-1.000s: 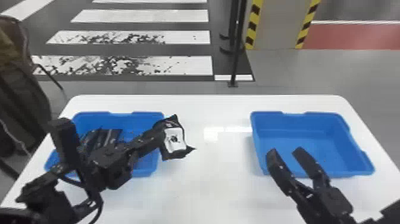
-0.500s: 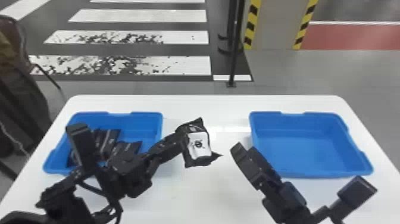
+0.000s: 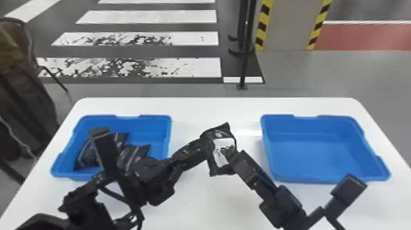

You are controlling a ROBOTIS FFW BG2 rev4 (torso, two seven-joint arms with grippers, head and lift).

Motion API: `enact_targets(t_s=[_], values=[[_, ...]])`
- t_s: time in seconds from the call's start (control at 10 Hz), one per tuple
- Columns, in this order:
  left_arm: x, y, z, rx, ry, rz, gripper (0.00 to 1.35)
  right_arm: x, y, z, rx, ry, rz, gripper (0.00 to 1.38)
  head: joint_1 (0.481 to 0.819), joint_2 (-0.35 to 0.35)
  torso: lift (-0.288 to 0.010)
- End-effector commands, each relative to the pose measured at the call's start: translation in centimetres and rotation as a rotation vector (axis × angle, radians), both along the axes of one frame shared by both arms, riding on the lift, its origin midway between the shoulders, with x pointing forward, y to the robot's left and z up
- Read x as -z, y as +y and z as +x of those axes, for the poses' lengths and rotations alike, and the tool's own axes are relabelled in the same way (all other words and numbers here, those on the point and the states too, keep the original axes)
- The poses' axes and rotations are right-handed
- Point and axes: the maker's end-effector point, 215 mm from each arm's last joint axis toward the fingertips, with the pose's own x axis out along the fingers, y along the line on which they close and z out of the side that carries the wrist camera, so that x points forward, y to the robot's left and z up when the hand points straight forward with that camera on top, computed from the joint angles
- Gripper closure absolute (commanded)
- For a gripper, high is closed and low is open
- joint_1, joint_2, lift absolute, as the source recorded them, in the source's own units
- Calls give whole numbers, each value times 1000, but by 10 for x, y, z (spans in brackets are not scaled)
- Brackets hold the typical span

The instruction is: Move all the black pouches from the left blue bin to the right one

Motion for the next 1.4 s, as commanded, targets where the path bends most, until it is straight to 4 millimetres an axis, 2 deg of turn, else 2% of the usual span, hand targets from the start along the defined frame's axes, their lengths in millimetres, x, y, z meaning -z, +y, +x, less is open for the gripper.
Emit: enact_targets(t_s=[0.0, 0.1, 0.3, 0.5, 0.6, 0.7, 0.8, 1.0, 1.1, 1.2, 1.3], values=[[-1, -6, -2, 13, 2, -7, 1211, 4, 8, -2, -26, 30, 28, 886, 695, 21, -140], [-1, -6, -2, 12, 2, -8, 1211, 0, 3, 1, -5, 16, 28, 1148, 695, 24, -140], [-1, -4, -2, 8, 0, -7, 1211, -4, 5, 0, -5, 17, 50, 1273, 695, 20, -140], [-7, 1, 2, -16, -18, -21, 1179, -7, 9, -2, -10, 25, 88, 1276, 695, 23, -140], [-2, 8, 3, -35, 12, -38, 759, -2, 4, 5, 2, 29, 86, 1276, 695, 31, -140], [2, 20, 4, -60, 21, -31, 318, 6, -8, 19, 21, 27, 56, 1276, 695, 37, -140], [6, 25, 6, -67, 26, -16, 110, 17, -31, 38, 54, 13, -23, 1276, 695, 39, -140], [10, 39, 9, -95, 27, 3, 125, 55, -114, 91, 184, -20, -315, 1276, 695, 12, -140], [13, 44, 9, -101, 34, 11, 130, 68, -162, 114, 256, -23, -442, 1276, 695, -31, -140], [15, 48, 10, -108, 42, 15, 130, 78, -197, 131, 304, -7, -508, 1276, 695, -76, -140], [18, 52, 9, -113, 49, 22, 130, 86, -220, 142, 325, 15, -562, 1242, 695, -128, -140]])
